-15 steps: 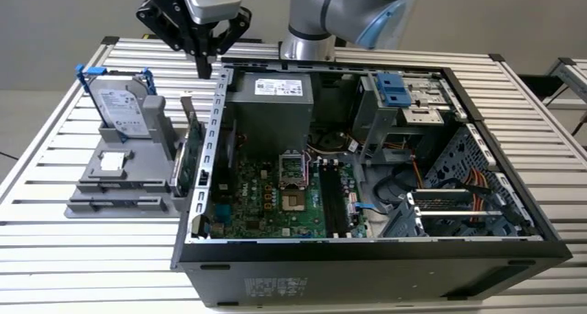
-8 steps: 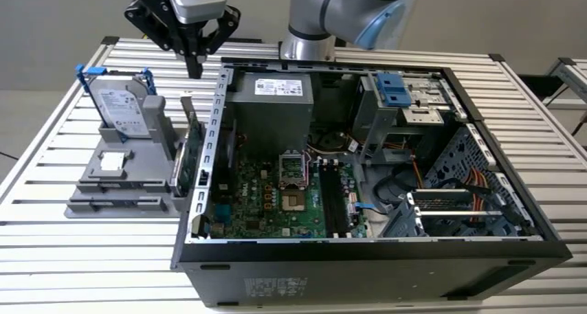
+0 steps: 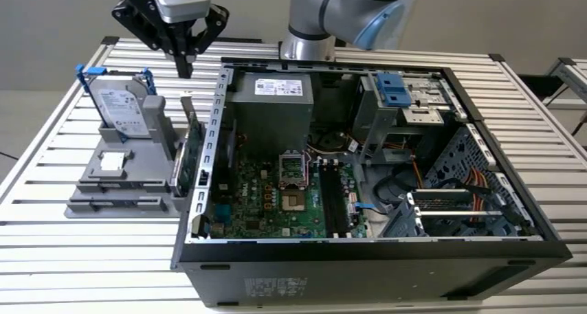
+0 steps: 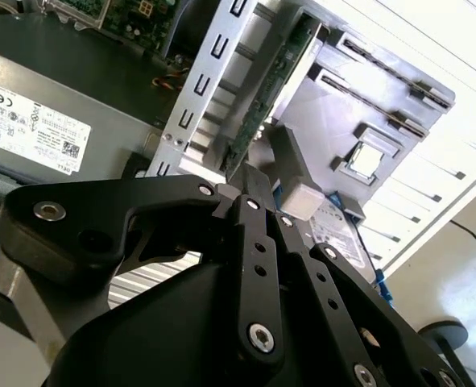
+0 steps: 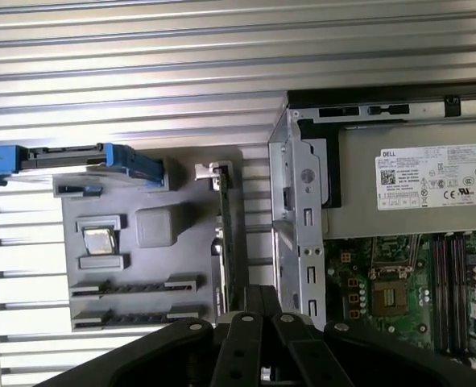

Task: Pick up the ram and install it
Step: 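Reach for the ram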

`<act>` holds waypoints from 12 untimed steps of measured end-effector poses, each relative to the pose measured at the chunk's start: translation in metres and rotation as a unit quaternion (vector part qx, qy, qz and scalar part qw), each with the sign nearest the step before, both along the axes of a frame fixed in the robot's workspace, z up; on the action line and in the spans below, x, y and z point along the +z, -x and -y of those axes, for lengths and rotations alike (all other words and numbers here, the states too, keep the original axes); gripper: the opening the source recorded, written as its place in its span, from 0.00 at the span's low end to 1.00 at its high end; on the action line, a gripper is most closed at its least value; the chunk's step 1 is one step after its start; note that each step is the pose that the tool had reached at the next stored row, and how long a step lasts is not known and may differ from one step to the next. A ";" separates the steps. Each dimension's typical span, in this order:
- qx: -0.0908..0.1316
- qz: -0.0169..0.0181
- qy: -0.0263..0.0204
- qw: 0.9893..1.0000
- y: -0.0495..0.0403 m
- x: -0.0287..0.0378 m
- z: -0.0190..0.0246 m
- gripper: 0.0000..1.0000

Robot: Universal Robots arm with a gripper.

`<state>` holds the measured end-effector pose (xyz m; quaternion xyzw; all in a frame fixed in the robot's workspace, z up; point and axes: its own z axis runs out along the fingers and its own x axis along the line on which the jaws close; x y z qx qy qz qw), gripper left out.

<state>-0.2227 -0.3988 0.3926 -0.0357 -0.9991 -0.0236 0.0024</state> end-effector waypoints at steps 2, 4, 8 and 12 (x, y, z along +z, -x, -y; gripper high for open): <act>0.000 0.000 0.000 1.000 0.0019 0.0000 0.0000 0.00; 0.000 0.000 0.000 1.000 0.0040 0.0000 0.0000 0.00; 0.000 0.000 0.000 1.000 0.0089 0.0000 0.0000 0.00; 0.000 0.000 0.000 1.000 0.0139 0.0000 0.0000 0.00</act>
